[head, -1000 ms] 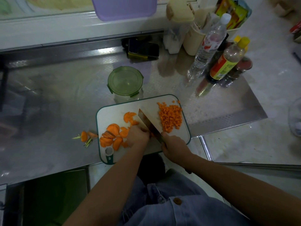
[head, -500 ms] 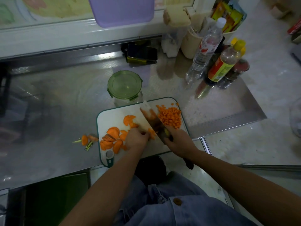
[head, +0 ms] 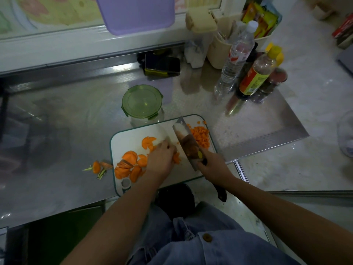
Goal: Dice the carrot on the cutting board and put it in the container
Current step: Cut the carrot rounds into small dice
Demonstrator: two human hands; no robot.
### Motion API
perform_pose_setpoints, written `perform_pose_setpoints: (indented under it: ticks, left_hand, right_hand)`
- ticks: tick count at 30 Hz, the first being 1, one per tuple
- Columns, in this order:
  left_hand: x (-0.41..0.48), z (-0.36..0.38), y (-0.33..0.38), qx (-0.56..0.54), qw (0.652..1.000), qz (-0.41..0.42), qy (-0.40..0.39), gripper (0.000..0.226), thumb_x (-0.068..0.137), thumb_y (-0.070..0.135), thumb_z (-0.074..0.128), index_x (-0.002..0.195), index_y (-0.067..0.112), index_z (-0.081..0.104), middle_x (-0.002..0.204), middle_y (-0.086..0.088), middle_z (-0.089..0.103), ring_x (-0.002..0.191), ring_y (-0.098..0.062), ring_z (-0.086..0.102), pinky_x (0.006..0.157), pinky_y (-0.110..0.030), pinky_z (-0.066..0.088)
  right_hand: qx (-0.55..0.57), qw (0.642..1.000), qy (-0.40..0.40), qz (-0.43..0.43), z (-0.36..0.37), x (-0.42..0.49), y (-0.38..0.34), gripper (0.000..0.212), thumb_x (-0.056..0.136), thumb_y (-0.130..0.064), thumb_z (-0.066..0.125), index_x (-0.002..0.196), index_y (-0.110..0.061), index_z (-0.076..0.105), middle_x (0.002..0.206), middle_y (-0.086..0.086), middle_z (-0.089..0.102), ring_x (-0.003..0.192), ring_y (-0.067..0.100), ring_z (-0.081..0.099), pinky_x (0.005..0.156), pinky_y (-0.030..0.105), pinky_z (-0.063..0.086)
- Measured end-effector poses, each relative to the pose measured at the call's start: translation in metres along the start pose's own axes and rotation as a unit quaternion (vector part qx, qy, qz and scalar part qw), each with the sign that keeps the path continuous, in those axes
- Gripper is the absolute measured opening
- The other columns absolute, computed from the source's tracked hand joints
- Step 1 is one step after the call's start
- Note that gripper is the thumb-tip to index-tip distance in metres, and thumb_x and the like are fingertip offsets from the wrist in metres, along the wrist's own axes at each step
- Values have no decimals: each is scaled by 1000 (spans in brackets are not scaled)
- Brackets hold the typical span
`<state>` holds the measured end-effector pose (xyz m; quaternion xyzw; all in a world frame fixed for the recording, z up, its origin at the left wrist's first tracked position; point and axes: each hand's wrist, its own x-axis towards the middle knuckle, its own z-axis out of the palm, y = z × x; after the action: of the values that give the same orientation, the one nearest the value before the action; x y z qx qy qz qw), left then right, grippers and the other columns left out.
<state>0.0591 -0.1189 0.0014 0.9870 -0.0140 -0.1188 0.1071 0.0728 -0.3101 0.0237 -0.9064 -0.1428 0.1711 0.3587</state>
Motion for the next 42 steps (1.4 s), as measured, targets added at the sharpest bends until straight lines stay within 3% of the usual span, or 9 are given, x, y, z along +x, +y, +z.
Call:
perform_pose_setpoints:
  ticks: [7, 11, 14, 17, 20, 24, 28, 35, 42]
  left_hand:
    - [0, -4, 3, 25, 1000, 6, -4, 29, 88, 29, 58, 114, 17, 54, 119, -7, 45, 107, -25, 49, 67, -33, 42]
    - [-3, 0, 0, 10, 1000, -4, 0, 25, 88, 30, 58, 107, 15, 55, 117, -8, 47, 106, -26, 49, 66, -33, 38]
    - [-8, 4, -5, -27, 999, -40, 9, 24, 85, 33, 63, 99, 14, 58, 117, -8, 50, 106, -27, 51, 71, -35, 43]
    - [-13, 7, -8, -52, 996, -75, 20, 24, 83, 35, 66, 94, 15, 58, 107, -6, 55, 97, -26, 56, 67, -36, 44]
    - [-17, 9, -5, -96, 991, -93, 29, 22, 83, 34, 66, 88, 15, 55, 100, -7, 55, 88, -27, 57, 64, -34, 40]
    - [-17, 11, 0, -158, 981, -111, 38, 18, 84, 26, 65, 90, 11, 59, 98, -10, 56, 88, -28, 55, 68, -32, 34]
    - [-13, 11, 8, -187, 975, -116, 32, 14, 84, 23, 66, 89, 11, 62, 94, -10, 59, 85, -26, 57, 66, -28, 32]
    - [-18, 10, 4, -193, 973, -120, 39, 17, 83, 24, 68, 93, 12, 61, 94, -7, 59, 84, -23, 57, 65, -24, 31]
    - [-23, 9, 7, -198, 967, -157, 42, 2, 83, 15, 64, 83, 13, 66, 87, -6, 65, 81, -22, 59, 63, -22, 29]
  right_hand:
    - [-13, 1000, -20, 0, 1, 0, 3, 20, 83, -22, 55, 101, -13, 56, 62, -3, 53, 54, 20, 52, 58, 45, 52]
    - [-30, 999, -28, -9, 3, 0, 3, 27, 85, -20, 55, 111, -13, 56, 64, 5, 59, 55, 24, 56, 56, 42, 52]
    - [-39, 998, -38, -33, 8, -1, 0, 27, 87, -19, 55, 113, -11, 57, 66, 8, 57, 58, 26, 54, 56, 41, 46]
    - [-55, 996, -49, -46, 15, -1, -4, 31, 87, -28, 50, 111, -9, 57, 69, 8, 56, 61, 28, 54, 58, 43, 47]
    - [-89, 993, -57, -50, 19, -1, -4, 29, 91, -22, 53, 118, -11, 54, 74, 11, 59, 65, 31, 57, 59, 45, 50]
    - [-108, 994, -22, -25, 15, 1, 2, 42, 90, -18, 54, 131, -13, 48, 70, 7, 57, 64, 28, 56, 56, 32, 42]
    - [-95, 995, -15, -34, 9, 0, 4, 38, 87, -16, 57, 125, -12, 52, 73, 11, 61, 66, 30, 58, 58, 28, 36]
    - [-141, 987, -40, -71, 17, -4, -1, 39, 88, -20, 53, 127, -15, 49, 78, 13, 63, 66, 29, 58, 58, 38, 50]
    - [-161, 982, -67, -69, 24, -7, -7, 52, 88, -19, 51, 139, -18, 40, 84, 16, 61, 71, 33, 58, 58, 33, 45]
